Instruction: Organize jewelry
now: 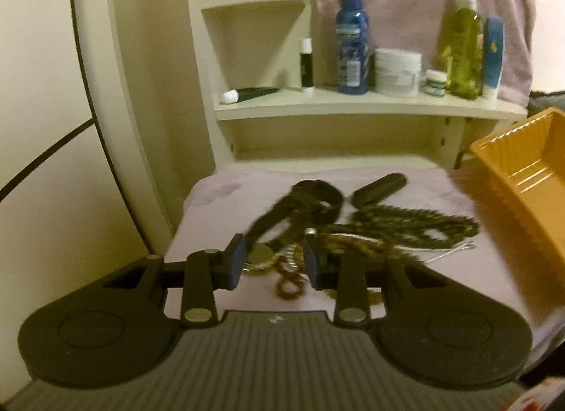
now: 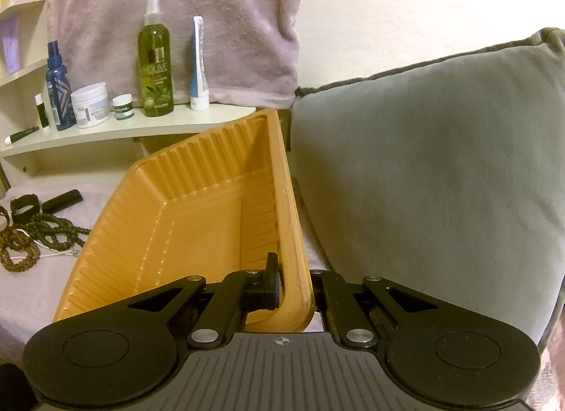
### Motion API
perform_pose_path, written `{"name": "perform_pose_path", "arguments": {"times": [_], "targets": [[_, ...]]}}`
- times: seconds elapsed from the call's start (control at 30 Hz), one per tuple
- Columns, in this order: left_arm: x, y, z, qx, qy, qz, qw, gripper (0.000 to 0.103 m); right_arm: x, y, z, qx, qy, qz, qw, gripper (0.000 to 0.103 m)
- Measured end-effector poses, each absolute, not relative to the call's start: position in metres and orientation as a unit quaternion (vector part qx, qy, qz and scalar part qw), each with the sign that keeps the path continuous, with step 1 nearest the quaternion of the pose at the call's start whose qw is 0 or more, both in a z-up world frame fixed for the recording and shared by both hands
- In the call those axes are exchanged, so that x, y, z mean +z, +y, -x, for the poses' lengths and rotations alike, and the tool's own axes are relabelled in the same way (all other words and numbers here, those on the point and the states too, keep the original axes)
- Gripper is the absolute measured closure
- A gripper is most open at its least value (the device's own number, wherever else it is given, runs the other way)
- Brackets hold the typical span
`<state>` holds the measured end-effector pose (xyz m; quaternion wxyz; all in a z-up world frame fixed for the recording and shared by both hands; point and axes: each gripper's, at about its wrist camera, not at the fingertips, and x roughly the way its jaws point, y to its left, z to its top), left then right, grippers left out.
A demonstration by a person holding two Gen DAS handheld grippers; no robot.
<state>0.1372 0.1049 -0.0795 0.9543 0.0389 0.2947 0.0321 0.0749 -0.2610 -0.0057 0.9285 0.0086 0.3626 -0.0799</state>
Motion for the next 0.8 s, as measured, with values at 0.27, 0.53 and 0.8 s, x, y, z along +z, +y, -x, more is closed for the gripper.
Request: {"name": "perform_pose_path", "arguments": {"times": [0.27, 0.53, 0.8], "targets": [[-0.102, 0.124, -0.167, -0.001, 0.324, -0.105, 0.94, 0.072, -0.007, -0.259, -0.078, -0.086, 0.366, -0.001, 0.927, 0.098], [-0.108, 0.129, -0.18, -0.039, 0.335, -0.117, 0.934, 0.072, -0.008, -0.259, -0.079, -0.087, 0.368, 0.003, 0.926, 0.098], [-0.104, 0.132, -0.182, -0.08, 0.357, -0.13, 0.922, 0.08, -0.008, -0.259, -0.079, -0.087, 0.368, 0.002, 0.926, 0.098]]}}
